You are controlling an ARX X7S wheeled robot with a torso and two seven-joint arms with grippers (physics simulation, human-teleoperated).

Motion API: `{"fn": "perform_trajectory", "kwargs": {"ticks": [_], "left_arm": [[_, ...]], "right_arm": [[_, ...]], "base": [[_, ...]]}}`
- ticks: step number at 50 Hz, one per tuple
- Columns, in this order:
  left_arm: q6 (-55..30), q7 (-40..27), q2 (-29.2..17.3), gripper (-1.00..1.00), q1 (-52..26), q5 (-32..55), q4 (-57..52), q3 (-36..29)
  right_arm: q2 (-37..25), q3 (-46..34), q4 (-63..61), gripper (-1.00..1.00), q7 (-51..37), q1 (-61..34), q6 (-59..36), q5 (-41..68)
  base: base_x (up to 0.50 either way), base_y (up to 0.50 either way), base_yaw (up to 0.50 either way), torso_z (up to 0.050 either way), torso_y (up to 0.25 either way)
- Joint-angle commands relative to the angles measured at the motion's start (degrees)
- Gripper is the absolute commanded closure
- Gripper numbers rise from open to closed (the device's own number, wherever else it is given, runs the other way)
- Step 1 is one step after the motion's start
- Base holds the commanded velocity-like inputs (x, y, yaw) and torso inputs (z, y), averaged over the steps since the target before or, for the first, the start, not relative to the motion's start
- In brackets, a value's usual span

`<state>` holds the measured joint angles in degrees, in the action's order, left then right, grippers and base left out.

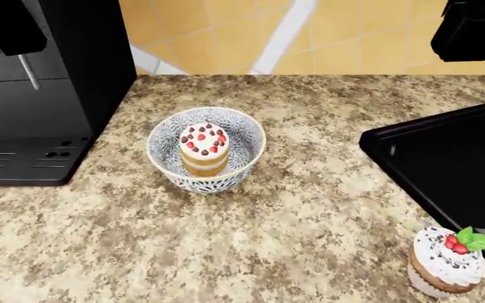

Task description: Pick up the bowl with cake and place it on the tray. Pick up the cupcake and place it on the tray.

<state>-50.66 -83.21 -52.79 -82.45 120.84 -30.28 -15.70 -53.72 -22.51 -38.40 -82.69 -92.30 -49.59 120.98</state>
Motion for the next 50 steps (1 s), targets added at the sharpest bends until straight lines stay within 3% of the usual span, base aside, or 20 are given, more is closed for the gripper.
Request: {"fn": "perform_trajectory", "kwargs": {"ticks": [1,20,50], "left_arm": [[0.55,0.03,-0.32,-1.00,-0.22,0.32,-0.39,-0.56],[1.19,0.65,-0.90,-1.00,-0.47,-0.05,-0.14,-1.26],[2.29,1.29,-1.95,-1.00,-1.23,0.18,0.21,-2.01]], "right_arm": [[-0.34,-0.23,-0.14,-1.00,0.31,-0.06,0.48,-0.07],[2.63,-5.84,5.52,-1.00,-0.04,0.43,-0.72,-1.61],[21.78,-18.03,42.55,-1.00,23.77,-0.77,-4.44,-17.97]], "base": [[0.39,0.41,0.00,0.000,0.000],[0.10,0.11,0.00,0.000,0.001],[0.00,0.00,0.00,0.000,0.000]]}}
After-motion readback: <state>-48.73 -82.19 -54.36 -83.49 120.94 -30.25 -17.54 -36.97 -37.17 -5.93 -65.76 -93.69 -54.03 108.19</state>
